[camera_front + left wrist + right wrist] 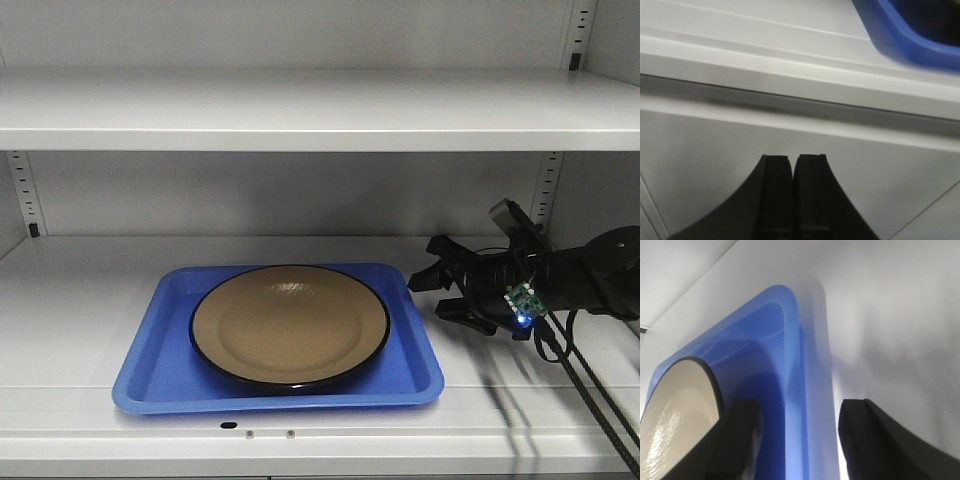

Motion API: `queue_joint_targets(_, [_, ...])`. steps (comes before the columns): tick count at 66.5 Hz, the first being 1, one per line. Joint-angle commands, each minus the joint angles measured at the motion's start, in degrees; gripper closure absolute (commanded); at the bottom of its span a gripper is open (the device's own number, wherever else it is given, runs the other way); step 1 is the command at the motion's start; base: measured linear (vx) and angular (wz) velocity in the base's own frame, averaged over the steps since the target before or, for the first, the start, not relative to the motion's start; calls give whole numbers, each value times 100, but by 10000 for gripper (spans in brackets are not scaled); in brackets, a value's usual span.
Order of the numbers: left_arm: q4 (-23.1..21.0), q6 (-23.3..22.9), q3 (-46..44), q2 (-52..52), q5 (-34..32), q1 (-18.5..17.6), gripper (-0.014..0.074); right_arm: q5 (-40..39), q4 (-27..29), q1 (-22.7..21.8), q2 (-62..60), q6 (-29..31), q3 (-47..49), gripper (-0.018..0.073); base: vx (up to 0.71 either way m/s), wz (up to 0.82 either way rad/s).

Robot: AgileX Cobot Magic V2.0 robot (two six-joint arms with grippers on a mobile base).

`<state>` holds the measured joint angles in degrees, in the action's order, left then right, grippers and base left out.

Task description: Place disk in tray to left cabinet

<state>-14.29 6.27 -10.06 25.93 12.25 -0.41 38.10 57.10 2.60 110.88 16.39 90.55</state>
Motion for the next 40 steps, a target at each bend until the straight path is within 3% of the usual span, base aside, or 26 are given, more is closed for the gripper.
queue_joint_targets(1, [237,9,116,-285,-524,5,570,-148,244,-35,-367,68,185,139,0,0])
queue_joint_targets(18, [791,4,1050,-1410,-743,5,601,-148,244,-35,-367,68,185,139,0,0])
queue_joint_targets(32, [831,3,1275,-2796,-512,5,600,-148,244,-35,-367,68,185,139,0,0])
queue_joint_targets(40, [818,3,1275,-2626,-623,5,600,-122,253,-35,-367,68,185,139,0,0])
